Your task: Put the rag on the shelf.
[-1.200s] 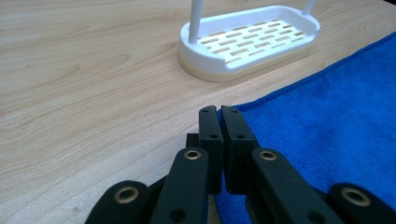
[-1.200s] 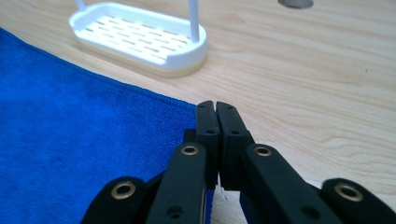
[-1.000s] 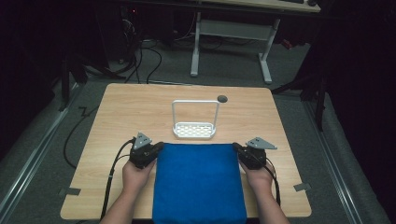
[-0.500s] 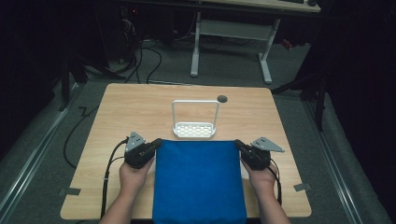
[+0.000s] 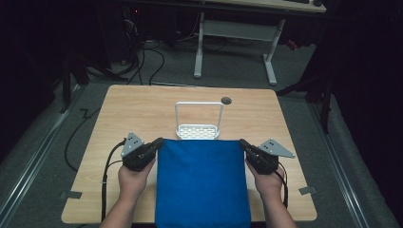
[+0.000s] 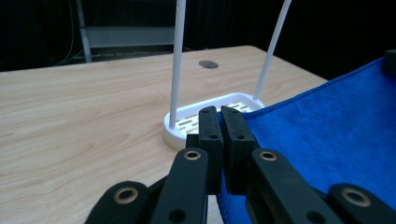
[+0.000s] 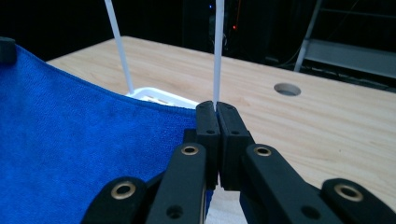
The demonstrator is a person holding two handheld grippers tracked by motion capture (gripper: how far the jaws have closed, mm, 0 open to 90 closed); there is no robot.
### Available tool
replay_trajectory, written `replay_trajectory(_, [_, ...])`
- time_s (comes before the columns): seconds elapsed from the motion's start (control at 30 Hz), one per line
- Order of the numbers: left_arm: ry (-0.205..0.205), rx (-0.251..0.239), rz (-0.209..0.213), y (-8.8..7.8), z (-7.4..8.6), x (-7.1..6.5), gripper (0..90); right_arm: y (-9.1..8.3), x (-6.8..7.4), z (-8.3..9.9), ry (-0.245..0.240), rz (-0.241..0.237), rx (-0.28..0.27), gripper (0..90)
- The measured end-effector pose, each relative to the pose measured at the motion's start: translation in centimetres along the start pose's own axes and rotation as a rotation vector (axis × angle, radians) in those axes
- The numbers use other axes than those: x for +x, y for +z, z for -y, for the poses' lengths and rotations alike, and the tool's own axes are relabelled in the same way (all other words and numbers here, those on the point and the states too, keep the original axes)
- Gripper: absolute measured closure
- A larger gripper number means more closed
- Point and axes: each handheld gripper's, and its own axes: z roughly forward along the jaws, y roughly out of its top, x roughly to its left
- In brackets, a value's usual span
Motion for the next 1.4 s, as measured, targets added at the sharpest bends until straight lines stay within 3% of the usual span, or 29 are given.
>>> replay_trajectory(0.33, [0.026, -0.078, 0.005, -2.2, -2.0, -1.0, 88.0, -2.3, 0.9, -2.2, -0.022, -0.025, -0.105, 89.3])
replay_trajectory(0.83, [0.096, -0.207, 0.023, -5.9, -5.4, -3.4, 88.0, -6.1, 2.0, -5.2, -0.068, -0.037, -0.254, 89.3])
replay_trajectory(1.13, [0.122, -0.223, 0.007, -5.9, -6.5, -3.2, 88.2, -6.5, 2.4, -6.3, -0.102, -0.023, -0.28, 89.3])
replay_trajectory(1.4, [0.16, -0.238, 0.0, -5.3, -9.5, -2.5, 88.4, -5.8, 1.8, -8.3, -0.122, 0.0, -0.291, 89.4])
